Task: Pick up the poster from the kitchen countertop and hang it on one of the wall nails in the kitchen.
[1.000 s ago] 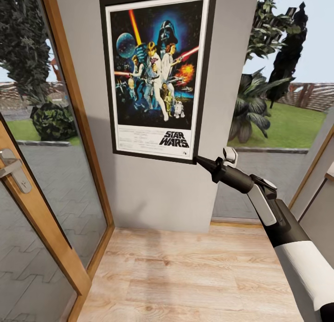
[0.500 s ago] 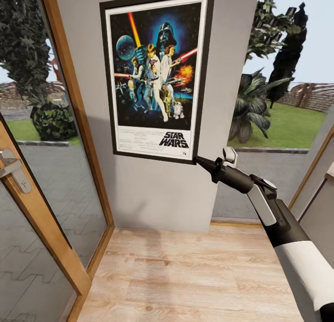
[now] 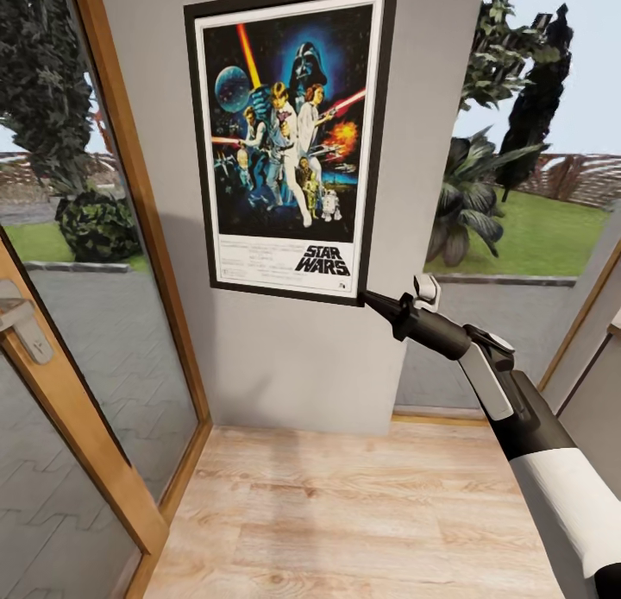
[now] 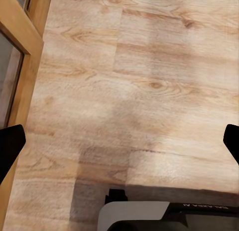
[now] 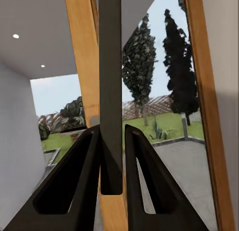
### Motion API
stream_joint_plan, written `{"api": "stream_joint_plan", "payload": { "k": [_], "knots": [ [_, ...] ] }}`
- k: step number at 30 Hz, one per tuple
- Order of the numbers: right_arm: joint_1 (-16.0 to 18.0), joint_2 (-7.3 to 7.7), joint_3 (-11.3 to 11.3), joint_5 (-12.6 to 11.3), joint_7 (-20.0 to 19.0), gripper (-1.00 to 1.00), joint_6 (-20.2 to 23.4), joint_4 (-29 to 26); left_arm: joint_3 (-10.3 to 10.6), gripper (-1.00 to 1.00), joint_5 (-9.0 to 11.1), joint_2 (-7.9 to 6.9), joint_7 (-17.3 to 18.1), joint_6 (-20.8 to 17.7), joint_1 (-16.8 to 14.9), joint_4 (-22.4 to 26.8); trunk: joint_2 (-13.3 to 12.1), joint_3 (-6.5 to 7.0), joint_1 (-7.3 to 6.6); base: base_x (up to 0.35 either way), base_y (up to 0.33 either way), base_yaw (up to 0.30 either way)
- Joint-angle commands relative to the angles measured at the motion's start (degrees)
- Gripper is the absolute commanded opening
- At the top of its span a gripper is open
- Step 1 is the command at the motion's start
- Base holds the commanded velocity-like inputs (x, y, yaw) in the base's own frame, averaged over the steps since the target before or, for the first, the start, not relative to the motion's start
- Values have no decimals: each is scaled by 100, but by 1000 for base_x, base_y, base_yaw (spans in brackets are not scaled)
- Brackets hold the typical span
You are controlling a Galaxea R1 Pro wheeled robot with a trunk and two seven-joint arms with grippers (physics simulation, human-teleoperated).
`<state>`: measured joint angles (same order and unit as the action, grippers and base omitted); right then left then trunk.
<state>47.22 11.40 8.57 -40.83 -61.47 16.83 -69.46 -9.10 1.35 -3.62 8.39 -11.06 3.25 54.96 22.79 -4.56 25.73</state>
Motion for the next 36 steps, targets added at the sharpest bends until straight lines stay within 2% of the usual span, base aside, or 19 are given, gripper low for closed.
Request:
{"api": "stream_joint_plan", "payload": {
  "k": [1,11,36],
  "knots": [
    [7,6,13,-76,-23,-100,74,2,-13,100,14,5,32,-42,0,15,13,-11,5,89,0,0],
    [7,7,13,-75,-30,-100,69,2,-13,100,14,2,32,-41,0,15,13,-11,5,87,0,0],
    [7,11,14,-74,-49,-100,57,11,-13,100,14,3,32,-43,0,9,13,-11,5,323,0,0]
  ]
}}
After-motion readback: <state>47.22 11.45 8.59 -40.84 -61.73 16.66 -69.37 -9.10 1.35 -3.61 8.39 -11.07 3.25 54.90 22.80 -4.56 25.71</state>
